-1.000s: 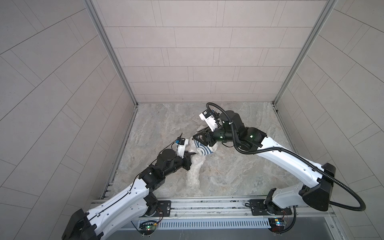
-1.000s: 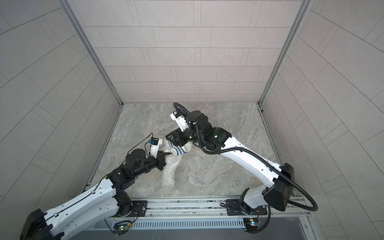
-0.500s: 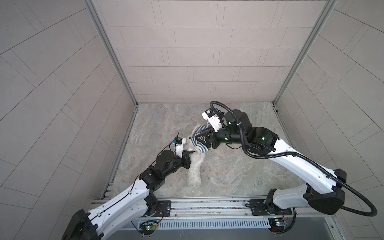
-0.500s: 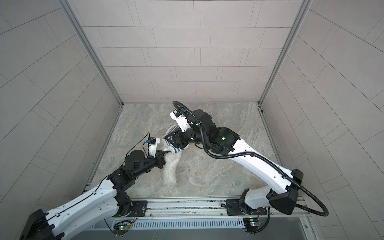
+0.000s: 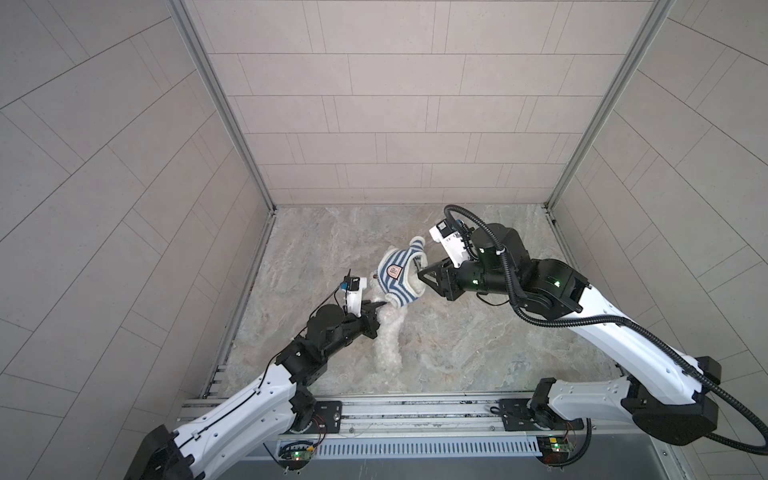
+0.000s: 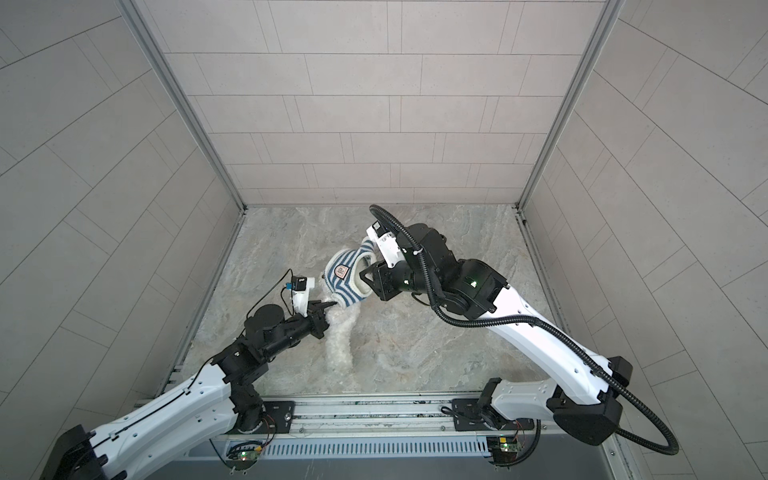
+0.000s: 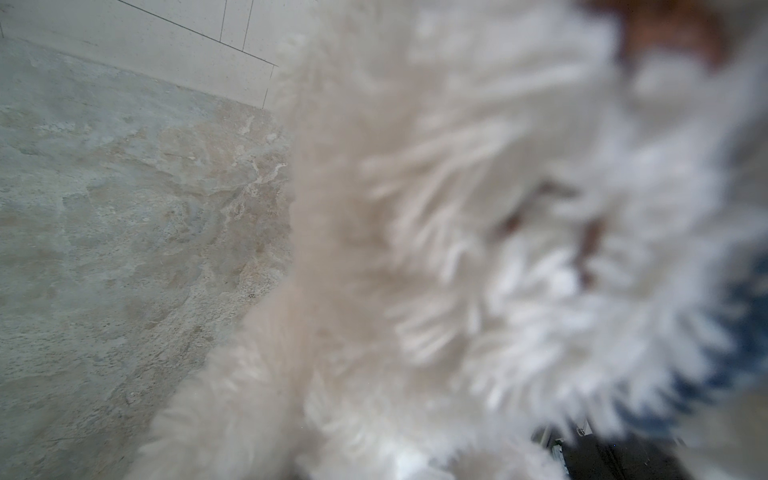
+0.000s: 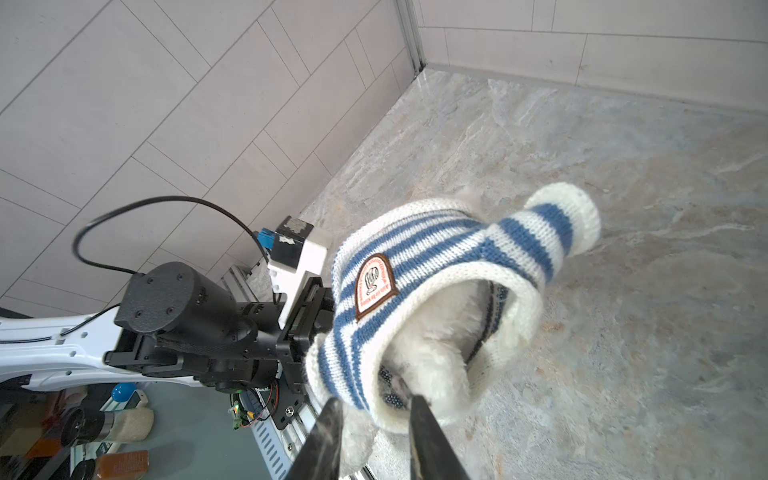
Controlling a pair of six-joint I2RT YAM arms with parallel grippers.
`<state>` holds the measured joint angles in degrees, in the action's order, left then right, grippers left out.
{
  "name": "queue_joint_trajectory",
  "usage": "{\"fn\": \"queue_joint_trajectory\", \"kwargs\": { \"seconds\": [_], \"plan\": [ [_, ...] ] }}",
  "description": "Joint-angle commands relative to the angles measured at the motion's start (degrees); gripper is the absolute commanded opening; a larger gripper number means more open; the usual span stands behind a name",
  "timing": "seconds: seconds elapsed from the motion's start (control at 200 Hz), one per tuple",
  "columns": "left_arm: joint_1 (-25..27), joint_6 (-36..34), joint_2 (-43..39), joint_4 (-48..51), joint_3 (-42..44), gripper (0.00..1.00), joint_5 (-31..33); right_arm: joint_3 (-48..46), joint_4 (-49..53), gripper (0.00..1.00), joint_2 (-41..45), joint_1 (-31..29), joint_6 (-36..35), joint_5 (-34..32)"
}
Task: Dress the teddy bear
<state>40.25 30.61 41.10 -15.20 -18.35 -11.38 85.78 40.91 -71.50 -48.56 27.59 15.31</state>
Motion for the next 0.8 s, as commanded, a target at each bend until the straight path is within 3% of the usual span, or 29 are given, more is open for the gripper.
{"fn": "queue_joint_trajectory", "kwargs": {
  "seconds": [0.0,0.796],
  "plan": [
    [-0.26,-1.54,-1.61,-3.81,0.50,0.00,-1.75,-0.44,0.52,0.29,-0.86,0.56,0.97,-0.54],
    [2.00,-4.86,-1.70,-2.04,-0.81,0.00,-4.00,-4.89,-7.71,0.41,-3.84,4.23,3.83,5.04]
  ]
}}
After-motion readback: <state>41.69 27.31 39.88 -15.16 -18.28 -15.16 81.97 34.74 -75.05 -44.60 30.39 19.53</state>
